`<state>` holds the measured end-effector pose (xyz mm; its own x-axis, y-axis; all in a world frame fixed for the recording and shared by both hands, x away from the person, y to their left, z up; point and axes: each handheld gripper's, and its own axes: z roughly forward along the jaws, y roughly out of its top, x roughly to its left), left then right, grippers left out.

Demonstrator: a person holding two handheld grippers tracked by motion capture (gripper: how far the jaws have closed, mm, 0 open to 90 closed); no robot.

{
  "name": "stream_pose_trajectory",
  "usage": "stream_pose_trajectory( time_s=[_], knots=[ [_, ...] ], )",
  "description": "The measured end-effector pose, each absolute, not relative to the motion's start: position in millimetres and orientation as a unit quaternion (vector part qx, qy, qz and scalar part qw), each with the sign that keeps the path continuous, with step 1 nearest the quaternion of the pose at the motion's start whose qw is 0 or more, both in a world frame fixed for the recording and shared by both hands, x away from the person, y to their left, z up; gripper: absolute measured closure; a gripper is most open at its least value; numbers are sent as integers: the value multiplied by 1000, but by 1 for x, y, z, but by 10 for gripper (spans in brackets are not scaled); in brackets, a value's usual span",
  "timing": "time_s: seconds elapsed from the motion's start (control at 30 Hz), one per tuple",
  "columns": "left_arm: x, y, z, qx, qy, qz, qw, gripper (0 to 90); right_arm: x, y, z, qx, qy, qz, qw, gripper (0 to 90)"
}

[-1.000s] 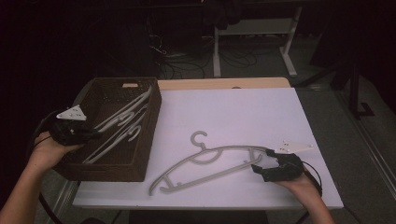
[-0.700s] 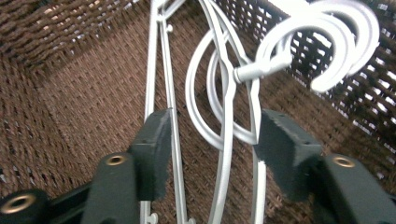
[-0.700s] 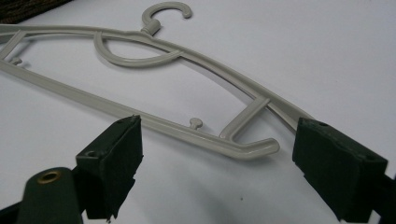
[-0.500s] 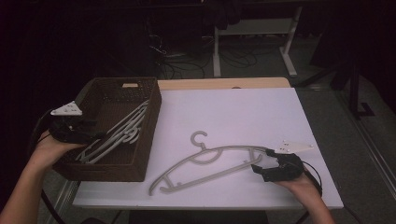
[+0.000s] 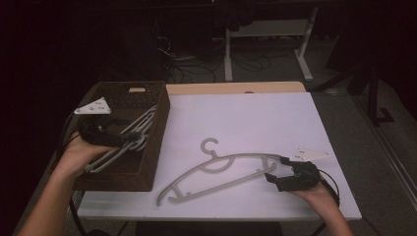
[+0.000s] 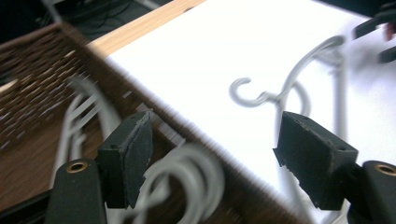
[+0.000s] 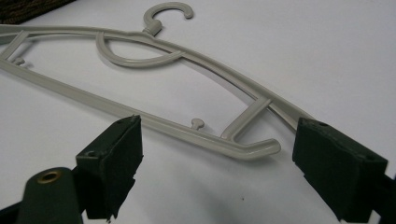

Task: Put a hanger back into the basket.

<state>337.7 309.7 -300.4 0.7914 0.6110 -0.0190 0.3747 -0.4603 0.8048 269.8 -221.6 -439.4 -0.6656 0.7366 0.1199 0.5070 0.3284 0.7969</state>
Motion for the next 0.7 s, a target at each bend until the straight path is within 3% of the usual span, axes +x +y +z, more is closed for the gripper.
stream_pose_trajectory(
  time_s=[0.27, 0.4, 0.7],
  knots=[
    [333, 245, -311, 858, 246, 107, 437, 447, 270, -221, -440, 386, 806, 429, 129, 157],
    [329, 214, -322, 872, 229, 95, 422, 628, 270, -222, -440, 385, 807, 429, 129, 157],
    [326, 161, -364, 895, 214, 72, 385, 900, 270, -222, -440, 388, 807, 427, 125, 160]
  ],
)
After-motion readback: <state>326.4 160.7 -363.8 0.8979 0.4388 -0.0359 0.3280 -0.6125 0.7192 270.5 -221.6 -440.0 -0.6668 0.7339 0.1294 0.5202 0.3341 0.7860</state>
